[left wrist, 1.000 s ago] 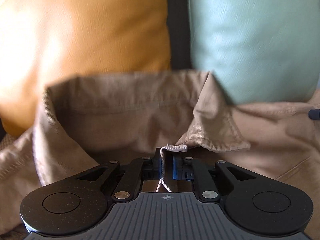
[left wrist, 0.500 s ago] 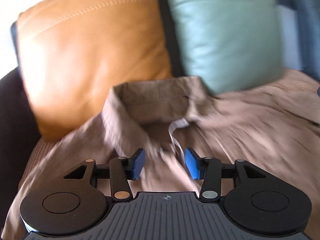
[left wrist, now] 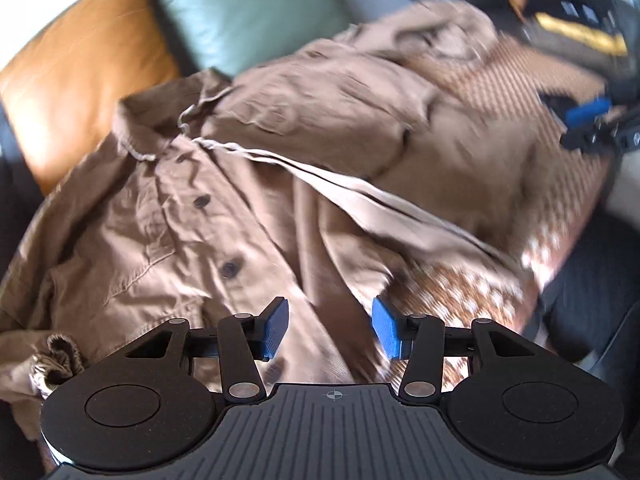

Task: Fold clothes

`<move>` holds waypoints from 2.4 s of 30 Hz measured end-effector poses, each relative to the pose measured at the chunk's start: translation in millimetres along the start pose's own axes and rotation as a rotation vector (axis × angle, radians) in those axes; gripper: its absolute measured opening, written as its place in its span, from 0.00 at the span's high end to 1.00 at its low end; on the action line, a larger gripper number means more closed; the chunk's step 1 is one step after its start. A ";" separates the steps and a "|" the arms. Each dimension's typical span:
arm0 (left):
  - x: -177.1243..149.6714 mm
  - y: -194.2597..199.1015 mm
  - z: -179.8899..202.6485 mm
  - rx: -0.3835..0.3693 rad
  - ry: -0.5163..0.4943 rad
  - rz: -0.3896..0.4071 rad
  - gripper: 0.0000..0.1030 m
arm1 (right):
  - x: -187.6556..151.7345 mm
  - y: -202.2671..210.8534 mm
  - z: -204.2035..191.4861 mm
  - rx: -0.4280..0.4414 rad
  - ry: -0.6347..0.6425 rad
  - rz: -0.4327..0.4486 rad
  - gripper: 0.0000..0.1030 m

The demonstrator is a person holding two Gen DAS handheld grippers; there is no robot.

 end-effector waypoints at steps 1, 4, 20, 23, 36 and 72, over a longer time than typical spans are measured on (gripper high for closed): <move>0.1 -3.1 4.3 0.008 -0.011 0.003 0.40 | -6.2 2.3 -4.8 0.002 0.025 -0.008 0.50; 3.1 -10.6 11.8 0.017 -0.026 0.007 0.37 | -17.9 0.9 -23.4 0.008 0.126 -0.022 0.52; 6.8 -22.2 23.7 -0.022 -0.086 -0.025 0.98 | 12.3 21.9 -27.0 -0.017 0.074 0.122 0.92; 0.6 -15.1 29.7 -0.064 -0.152 -0.041 1.00 | 20.0 41.9 -17.8 -0.047 0.098 0.138 0.93; -9.8 4.1 24.9 -0.233 -0.118 -0.062 0.45 | -15.6 10.0 -21.8 -0.045 0.182 -0.078 0.85; 109.1 -72.2 -104.5 -0.235 0.602 0.086 1.00 | 11.0 -11.5 -160.9 0.270 0.225 -0.048 0.80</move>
Point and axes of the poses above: each gripper's, at about its wrist camera, not at the fingertips, and y roughly against the way its jaws point, z to its right, x to its top, the point moved 2 cm from there along -y, roughly the way its jaws point, and after that the axes turned 6 degrees about -x, right-handed, at the moved point
